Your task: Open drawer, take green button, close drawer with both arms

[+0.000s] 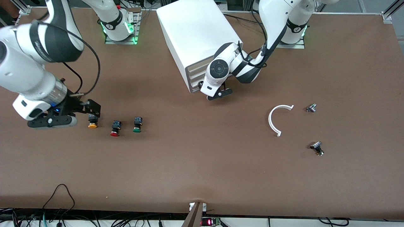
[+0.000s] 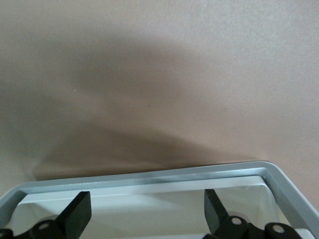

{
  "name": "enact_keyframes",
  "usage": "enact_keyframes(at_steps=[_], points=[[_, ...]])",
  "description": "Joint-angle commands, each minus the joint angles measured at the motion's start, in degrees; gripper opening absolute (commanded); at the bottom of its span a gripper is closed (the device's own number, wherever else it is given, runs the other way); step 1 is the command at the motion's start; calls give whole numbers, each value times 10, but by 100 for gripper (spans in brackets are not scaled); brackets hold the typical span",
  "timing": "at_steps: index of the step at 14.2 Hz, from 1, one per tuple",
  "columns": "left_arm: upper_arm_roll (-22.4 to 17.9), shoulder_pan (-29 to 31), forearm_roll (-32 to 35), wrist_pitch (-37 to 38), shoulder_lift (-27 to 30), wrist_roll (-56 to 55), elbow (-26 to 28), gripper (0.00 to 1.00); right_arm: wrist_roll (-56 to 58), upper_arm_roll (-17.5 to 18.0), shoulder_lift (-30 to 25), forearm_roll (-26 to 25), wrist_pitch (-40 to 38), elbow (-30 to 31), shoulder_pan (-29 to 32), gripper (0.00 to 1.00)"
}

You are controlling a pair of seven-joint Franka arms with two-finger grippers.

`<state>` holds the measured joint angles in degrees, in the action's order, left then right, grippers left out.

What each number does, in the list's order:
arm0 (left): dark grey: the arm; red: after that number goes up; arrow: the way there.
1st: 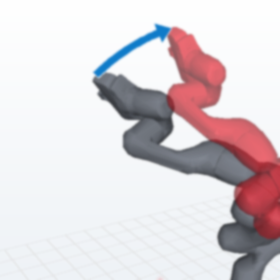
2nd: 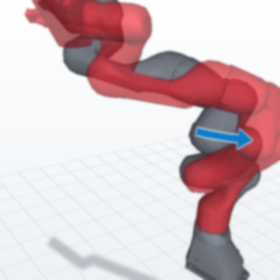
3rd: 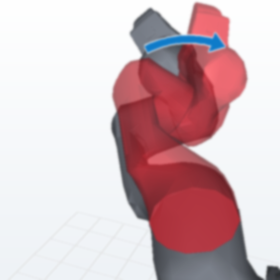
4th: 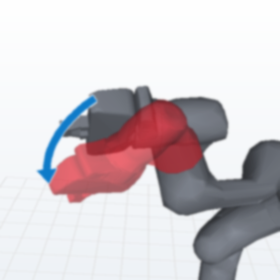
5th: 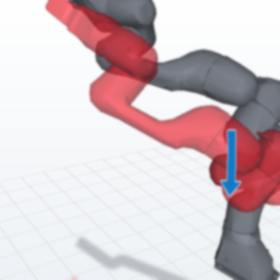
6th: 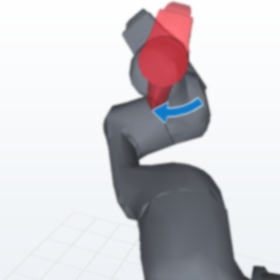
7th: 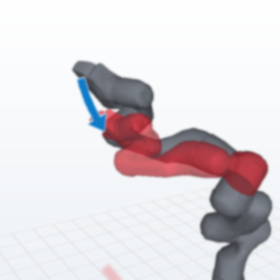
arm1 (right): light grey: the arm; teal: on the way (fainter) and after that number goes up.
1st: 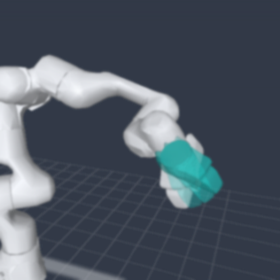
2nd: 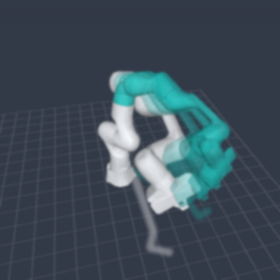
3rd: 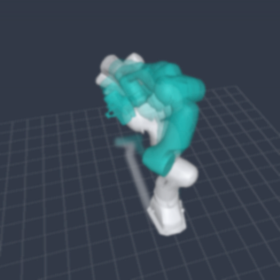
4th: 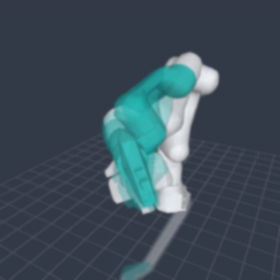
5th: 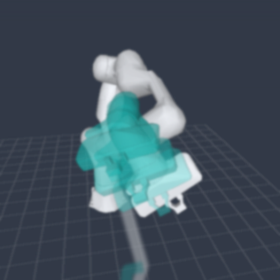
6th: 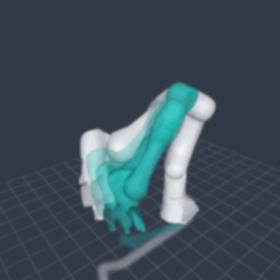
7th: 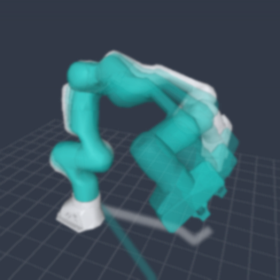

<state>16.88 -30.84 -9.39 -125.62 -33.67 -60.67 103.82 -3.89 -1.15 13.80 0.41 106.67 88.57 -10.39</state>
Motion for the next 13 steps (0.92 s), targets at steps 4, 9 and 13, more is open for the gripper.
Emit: enact_keyframes(at_steps=[4,9,13], points=[[3,-5,-36,17,5,5,7,100,-47,-17,-35,-4,-117,-77,-1,99],[1,9,-32,20,9,8,0,100,-86,30,-59,-5,-145,-74,67,99],[-8,70,63,26,41,79,-34,100,-89,58,-85,-7,-176,-69,100,99]])
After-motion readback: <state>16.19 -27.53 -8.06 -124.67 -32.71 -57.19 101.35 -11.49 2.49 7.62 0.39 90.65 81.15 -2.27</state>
